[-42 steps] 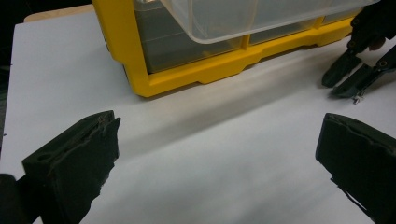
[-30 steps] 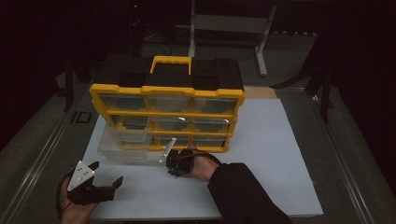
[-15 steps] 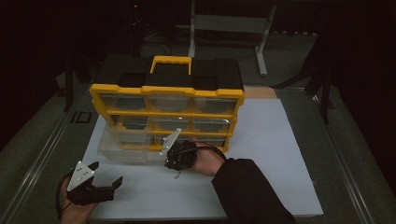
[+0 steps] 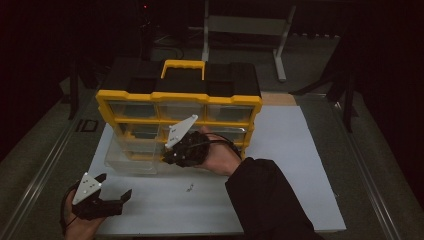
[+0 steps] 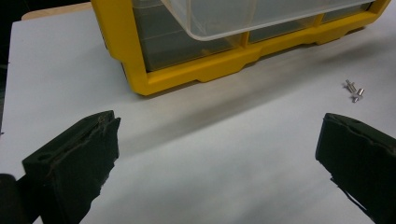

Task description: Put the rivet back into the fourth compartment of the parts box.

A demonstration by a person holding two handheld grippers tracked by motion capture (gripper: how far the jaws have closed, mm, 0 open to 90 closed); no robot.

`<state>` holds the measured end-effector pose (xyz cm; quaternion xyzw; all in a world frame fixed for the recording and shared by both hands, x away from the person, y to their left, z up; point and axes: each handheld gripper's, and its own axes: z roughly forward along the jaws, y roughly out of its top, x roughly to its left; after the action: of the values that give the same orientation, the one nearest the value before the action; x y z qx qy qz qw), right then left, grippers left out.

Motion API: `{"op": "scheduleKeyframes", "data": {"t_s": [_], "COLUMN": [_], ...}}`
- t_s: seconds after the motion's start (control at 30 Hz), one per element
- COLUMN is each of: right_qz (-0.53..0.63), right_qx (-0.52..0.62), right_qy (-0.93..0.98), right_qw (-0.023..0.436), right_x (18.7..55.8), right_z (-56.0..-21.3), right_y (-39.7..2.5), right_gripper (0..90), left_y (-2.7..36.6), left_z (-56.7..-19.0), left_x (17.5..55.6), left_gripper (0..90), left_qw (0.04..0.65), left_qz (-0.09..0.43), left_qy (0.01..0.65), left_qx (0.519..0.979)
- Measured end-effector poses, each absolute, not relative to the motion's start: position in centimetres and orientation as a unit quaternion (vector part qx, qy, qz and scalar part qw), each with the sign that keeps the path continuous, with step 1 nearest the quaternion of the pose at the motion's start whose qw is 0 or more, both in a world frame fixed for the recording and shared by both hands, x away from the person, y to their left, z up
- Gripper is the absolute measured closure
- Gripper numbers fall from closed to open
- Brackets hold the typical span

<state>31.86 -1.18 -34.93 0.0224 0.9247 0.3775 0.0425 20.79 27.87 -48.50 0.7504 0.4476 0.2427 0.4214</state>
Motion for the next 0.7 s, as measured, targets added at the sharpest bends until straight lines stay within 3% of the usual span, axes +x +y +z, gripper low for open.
{"op": "scheduleKeyframes", "data": {"t_s": [0.3, 0.57, 0.6, 0.67, 0.7], "right_qz": [0.425, 0.455, 0.456, 0.463, 0.464], "right_qx": [0.015, 0.024, 0.023, 0.02, 0.02], "right_qy": [0.904, 0.889, 0.889, 0.885, 0.884], "right_qw": [0.045, 0.037, 0.037, 0.045, 0.05], "right_x": [31.6, 32.0, 32.0, 31.9, 31.9], "right_z": [-32.5, -32.5, -32.5, -32.6, -32.6], "right_y": [1.1, 2.4, 2.5, 2.6, 2.6], "right_gripper": [83.3, 82.6, 76.9, 50.9, 45.3], "left_y": [27.9, 27.9, 27.9, 27.9, 27.9], "left_z": [-48.5, -48.5, -48.5, -48.5, -48.5], "left_x": [20.8, 20.8, 20.8, 20.8, 20.8], "left_gripper": [0.0, 0.0, 0.0, 0.0, 0.0], "left_qw": [0.422, 0.423, 0.423, 0.423, 0.423], "left_qz": [0.241, 0.241, 0.24, 0.24, 0.24], "left_qy": [0.448, 0.447, 0.447, 0.447, 0.447], "left_qx": [0.751, 0.751, 0.751, 0.751, 0.751]}}
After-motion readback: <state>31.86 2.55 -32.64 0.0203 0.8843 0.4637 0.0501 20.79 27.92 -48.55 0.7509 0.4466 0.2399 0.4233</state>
